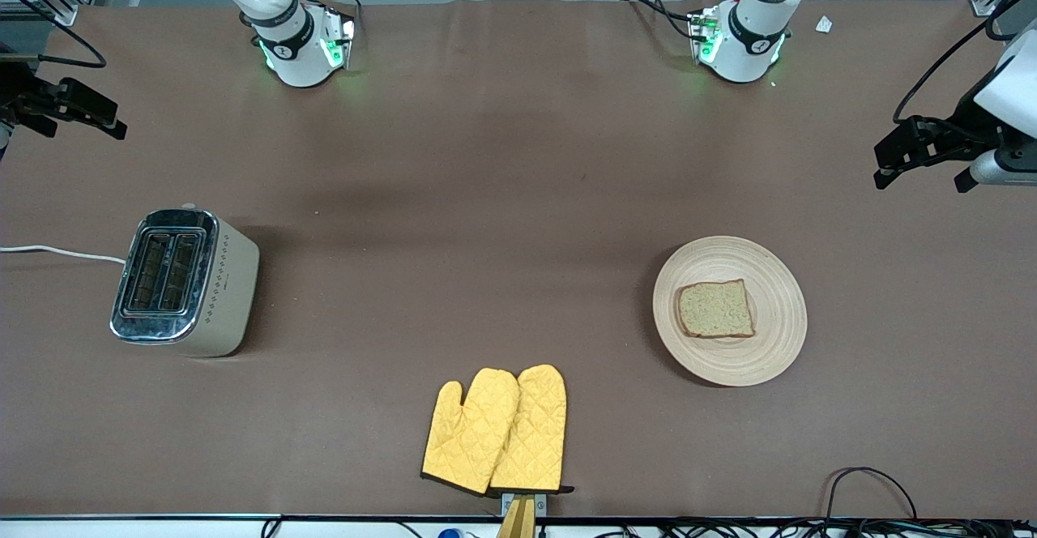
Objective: Move plate and put bread in toaster
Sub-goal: 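Reach the left gripper toward the rim of the wooden plate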
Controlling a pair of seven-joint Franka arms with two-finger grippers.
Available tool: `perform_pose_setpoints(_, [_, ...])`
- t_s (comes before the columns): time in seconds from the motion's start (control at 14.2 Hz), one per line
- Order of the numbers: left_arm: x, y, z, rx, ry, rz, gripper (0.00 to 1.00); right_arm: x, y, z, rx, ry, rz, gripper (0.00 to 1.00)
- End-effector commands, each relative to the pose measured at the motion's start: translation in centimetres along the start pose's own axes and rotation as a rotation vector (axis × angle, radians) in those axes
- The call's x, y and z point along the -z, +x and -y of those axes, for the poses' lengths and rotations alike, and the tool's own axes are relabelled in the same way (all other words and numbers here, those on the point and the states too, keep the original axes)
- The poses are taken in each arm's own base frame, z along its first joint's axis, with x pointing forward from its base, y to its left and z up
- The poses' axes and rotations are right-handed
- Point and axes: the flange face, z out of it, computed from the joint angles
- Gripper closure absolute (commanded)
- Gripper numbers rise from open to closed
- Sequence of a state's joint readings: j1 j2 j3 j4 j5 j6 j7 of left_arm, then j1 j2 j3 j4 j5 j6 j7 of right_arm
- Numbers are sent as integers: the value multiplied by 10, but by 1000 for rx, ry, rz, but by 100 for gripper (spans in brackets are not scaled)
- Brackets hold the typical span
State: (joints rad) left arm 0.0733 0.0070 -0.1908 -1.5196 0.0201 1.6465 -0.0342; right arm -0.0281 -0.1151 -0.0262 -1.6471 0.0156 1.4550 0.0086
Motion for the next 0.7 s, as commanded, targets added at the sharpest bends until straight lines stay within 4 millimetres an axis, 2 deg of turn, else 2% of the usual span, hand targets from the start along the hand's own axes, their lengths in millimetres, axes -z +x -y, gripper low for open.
perform_pose_setpoints(0.0, [6, 1, -4, -5, 23, 0, 0, -1, -6, 0, -14, -3, 4, 0])
perform_pose_setpoints(0.07, [8, 2, -8, -11, 19, -3, 0, -1, -6, 0, -14, -3, 3, 0])
perform_pose_setpoints(0.28, [2, 3, -3, -6, 20, 8, 0, -1, -6, -1, -16, -2, 3, 0])
perform_pose_setpoints(0.49, [-35, 16, 6, -10, 13, 72, 0, -1, -6, -1, -16, -2, 3, 0])
perform_pose_setpoints(0.56, [-45, 20, 19, -4, 7, 87, 0, -1, -6, -2, -17, -1, 4, 0])
perform_pose_setpoints(0.63, [-67, 28, 46, 27, -29, 121, 0, -1, -6, -2, -17, -1, 3, 0])
